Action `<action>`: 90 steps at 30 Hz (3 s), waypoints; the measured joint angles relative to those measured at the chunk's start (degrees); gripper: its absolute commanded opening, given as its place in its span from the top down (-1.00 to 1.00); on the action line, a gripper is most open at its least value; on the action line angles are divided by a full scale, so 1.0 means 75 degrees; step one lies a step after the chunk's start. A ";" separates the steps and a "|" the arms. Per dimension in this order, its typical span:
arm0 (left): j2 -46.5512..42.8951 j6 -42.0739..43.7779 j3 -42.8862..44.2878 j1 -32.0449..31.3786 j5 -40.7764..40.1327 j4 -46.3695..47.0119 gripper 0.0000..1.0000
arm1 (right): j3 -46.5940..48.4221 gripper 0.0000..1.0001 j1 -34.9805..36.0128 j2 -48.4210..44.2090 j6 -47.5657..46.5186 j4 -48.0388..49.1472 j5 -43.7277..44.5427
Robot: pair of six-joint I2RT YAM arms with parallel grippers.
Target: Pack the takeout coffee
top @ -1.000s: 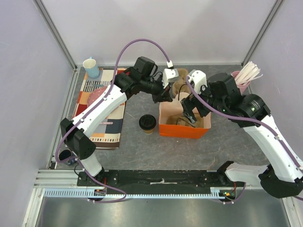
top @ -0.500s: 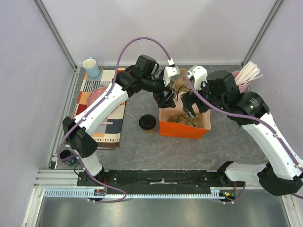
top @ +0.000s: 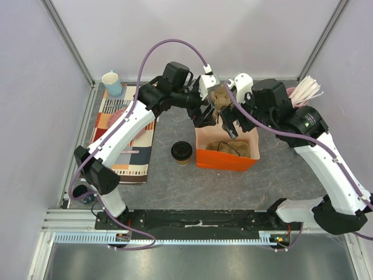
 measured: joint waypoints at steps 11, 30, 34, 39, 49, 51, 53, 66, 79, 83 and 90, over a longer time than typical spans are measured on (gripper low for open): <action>-0.0903 -0.0396 0.0085 0.0903 0.0085 -0.0568 -0.99 | 0.1297 -0.96 0.0000 0.0143 -0.0262 0.0012 -0.0353; -0.2789 0.1909 -0.5047 0.2282 0.0475 -0.0790 -0.26 | 0.0775 -0.96 0.0000 -0.0300 -0.0551 0.0015 -0.0938; -0.2856 0.3305 -0.5257 0.2162 0.1329 -0.1000 -0.24 | 0.0612 -0.96 0.0000 -0.0315 -0.0568 0.0017 -0.0973; -0.2719 0.5126 -0.5517 0.2145 0.1988 -0.1332 -0.10 | 0.0513 -0.96 0.0000 -0.0402 -0.0565 0.0020 -0.1003; -0.1985 0.6207 -0.5610 0.1271 0.1562 -0.0953 -0.08 | 0.0242 -0.96 0.0000 -0.0694 -0.0571 0.0044 -0.1017; -0.1912 0.6271 -0.5636 0.1259 0.1396 -0.0860 -0.08 | 0.0210 -0.96 0.0000 -0.0699 -0.0574 0.0044 -0.1020; -0.1807 0.6309 -0.5636 0.1268 0.1256 -0.0749 -0.06 | 0.0172 -0.96 0.0000 -0.0699 -0.0597 0.0055 -0.1029; -0.1486 0.6373 -0.5744 0.1154 0.0979 -0.0428 0.34 | 0.0058 -0.96 0.0000 -0.0702 -0.0682 0.0058 -0.1078; -0.1469 0.6371 -0.5826 0.1058 0.0711 -0.0379 0.95 | 0.0055 -0.96 0.0000 -0.0720 -0.0682 0.0058 -0.1233; -0.1469 0.6333 -0.5820 0.1058 0.0705 -0.0358 0.96 | 0.0038 -0.96 0.0000 -0.0720 -0.0705 0.0047 -0.1314; -0.1746 0.5421 -0.5773 0.1058 0.0536 -0.0399 0.95 | 0.0000 -0.96 0.0000 -0.1000 -0.1032 -0.0017 -0.2090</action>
